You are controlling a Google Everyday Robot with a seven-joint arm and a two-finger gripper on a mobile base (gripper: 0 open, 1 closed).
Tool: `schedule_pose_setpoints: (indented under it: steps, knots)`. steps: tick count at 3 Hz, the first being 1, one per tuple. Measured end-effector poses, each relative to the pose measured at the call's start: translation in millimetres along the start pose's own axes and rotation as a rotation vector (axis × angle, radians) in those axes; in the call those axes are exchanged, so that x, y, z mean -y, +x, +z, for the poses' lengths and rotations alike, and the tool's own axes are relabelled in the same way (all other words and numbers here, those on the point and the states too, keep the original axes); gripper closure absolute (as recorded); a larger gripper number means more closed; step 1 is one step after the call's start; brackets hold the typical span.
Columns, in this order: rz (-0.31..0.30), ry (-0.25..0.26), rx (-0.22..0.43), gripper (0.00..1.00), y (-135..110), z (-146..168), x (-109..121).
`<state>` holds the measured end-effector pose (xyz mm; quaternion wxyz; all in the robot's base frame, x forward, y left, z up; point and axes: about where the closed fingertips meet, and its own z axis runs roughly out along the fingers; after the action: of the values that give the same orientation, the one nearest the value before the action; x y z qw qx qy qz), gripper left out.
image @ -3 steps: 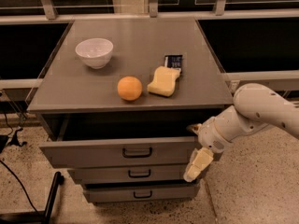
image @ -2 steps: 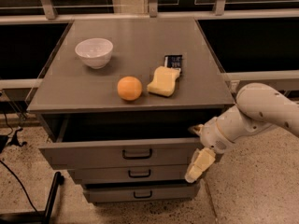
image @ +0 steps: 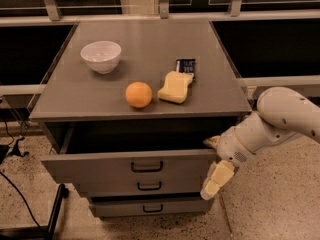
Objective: Open top drawer
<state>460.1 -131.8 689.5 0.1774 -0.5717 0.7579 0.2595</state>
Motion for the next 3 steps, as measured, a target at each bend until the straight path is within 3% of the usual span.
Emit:
schedule_pose_setpoints:
  steps: [3]
  knots:
    - [0.035,-0.072,-0.035,0.0,3.5,-14.9,-32.4]
